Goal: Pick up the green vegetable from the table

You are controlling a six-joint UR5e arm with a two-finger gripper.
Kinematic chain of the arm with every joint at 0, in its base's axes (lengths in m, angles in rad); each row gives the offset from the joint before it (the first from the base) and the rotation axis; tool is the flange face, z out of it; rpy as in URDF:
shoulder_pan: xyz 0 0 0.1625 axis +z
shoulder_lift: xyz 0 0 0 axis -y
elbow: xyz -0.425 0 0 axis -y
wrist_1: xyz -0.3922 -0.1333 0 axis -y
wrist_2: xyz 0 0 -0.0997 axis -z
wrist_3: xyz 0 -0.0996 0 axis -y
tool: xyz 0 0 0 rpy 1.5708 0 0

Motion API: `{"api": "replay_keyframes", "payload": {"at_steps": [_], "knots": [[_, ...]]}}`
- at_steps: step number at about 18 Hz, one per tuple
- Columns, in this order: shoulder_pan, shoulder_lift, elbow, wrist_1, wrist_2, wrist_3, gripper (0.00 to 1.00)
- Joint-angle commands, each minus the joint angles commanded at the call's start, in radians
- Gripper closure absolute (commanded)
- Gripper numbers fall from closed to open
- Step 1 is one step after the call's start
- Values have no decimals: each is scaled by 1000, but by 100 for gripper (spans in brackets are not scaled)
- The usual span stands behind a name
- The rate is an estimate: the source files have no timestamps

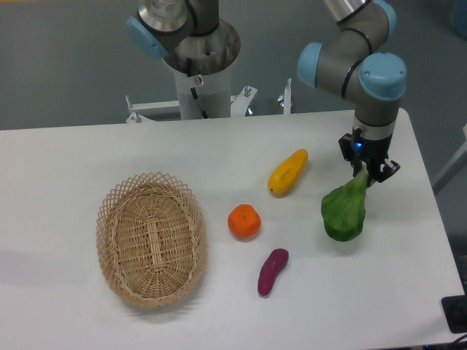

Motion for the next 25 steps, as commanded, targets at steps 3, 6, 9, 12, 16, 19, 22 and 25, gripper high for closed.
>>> {"api": "replay_keyframes", "payload": {"at_steps": [3, 6, 9, 12, 16, 19, 22, 25], "knots": [[-32, 37, 0, -3, -60, -100, 68], [-87, 83, 0, -5, -94, -227, 68], [-150, 129, 0, -6, -114, -353, 68], [-186, 153, -2, -6, -118, -416, 68], [-192, 170, 6, -21, -122, -430, 68], [-193, 172, 18, -22, -129, -433, 68], [-193, 172, 25, -23, -132, -439, 68], [-193, 170, 26, -23, -135, -439, 67]]}}
